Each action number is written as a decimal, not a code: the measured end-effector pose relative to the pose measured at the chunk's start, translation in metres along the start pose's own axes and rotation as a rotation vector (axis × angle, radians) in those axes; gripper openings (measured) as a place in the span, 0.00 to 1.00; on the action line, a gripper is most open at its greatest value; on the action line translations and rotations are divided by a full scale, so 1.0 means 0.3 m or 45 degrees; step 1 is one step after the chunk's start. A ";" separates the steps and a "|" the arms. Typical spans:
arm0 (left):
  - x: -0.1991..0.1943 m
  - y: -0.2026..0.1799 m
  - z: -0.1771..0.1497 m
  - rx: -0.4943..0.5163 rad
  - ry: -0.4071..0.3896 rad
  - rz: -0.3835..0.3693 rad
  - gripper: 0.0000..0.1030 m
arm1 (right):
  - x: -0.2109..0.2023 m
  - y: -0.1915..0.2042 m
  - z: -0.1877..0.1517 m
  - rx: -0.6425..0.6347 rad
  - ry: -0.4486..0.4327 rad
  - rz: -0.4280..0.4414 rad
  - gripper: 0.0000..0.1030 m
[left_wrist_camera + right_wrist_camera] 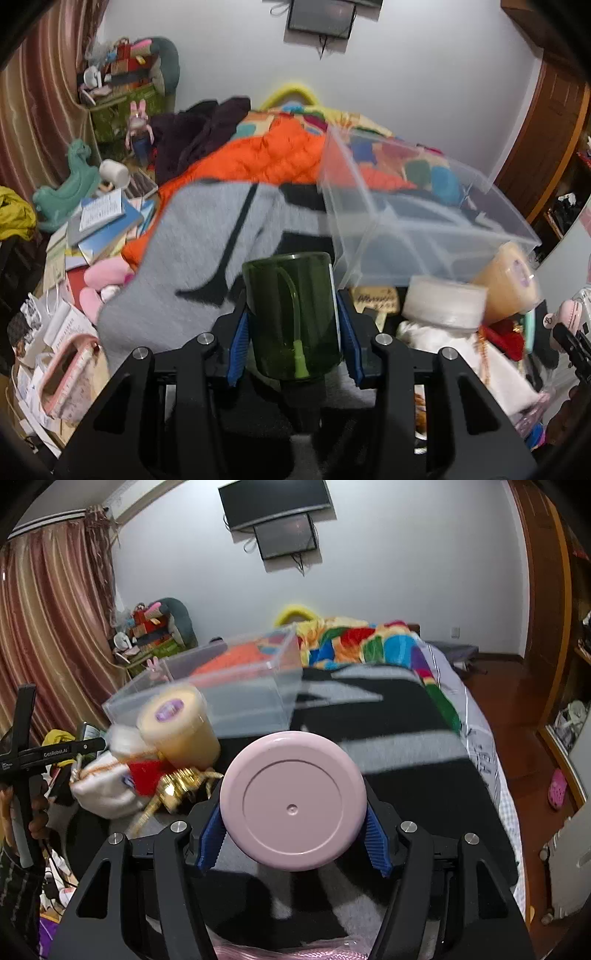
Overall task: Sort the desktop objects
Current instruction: 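Grasp the dark green bottle with the left gripper while the right grasps the pink round fan, then carry both items over the clear box and release them inside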
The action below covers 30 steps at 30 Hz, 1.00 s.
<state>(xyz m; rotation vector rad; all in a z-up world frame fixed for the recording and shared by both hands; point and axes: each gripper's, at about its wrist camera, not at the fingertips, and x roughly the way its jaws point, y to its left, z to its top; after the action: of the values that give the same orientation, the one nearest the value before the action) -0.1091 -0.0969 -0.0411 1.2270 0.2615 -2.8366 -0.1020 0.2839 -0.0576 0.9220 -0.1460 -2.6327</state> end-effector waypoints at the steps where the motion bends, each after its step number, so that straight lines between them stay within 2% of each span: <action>1: -0.019 -0.003 0.008 0.005 -0.020 0.002 0.41 | -0.007 0.004 0.014 -0.005 -0.010 0.008 0.58; 11: -0.165 -0.057 0.127 0.084 -0.159 -0.067 0.40 | -0.019 0.065 0.178 -0.121 -0.065 0.090 0.58; 16: -0.186 -0.090 0.201 0.103 -0.195 -0.125 0.40 | -0.008 0.085 0.283 -0.133 -0.097 0.125 0.58; 20: -0.175 -0.113 0.249 0.115 -0.201 -0.159 0.40 | 0.016 0.093 0.362 -0.136 -0.123 0.137 0.58; 23: -0.150 -0.136 0.284 0.135 -0.214 -0.149 0.40 | 0.058 0.087 0.413 -0.098 -0.113 0.173 0.58; 30: -0.007 -0.169 0.340 0.138 -0.115 -0.175 0.40 | 0.188 0.116 0.446 -0.120 -0.025 0.167 0.58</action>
<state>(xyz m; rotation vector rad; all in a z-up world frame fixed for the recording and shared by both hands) -0.1863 -0.0644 0.0359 1.1358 0.1985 -3.0518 -0.2161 0.2290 0.0214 0.8267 -0.0840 -2.5054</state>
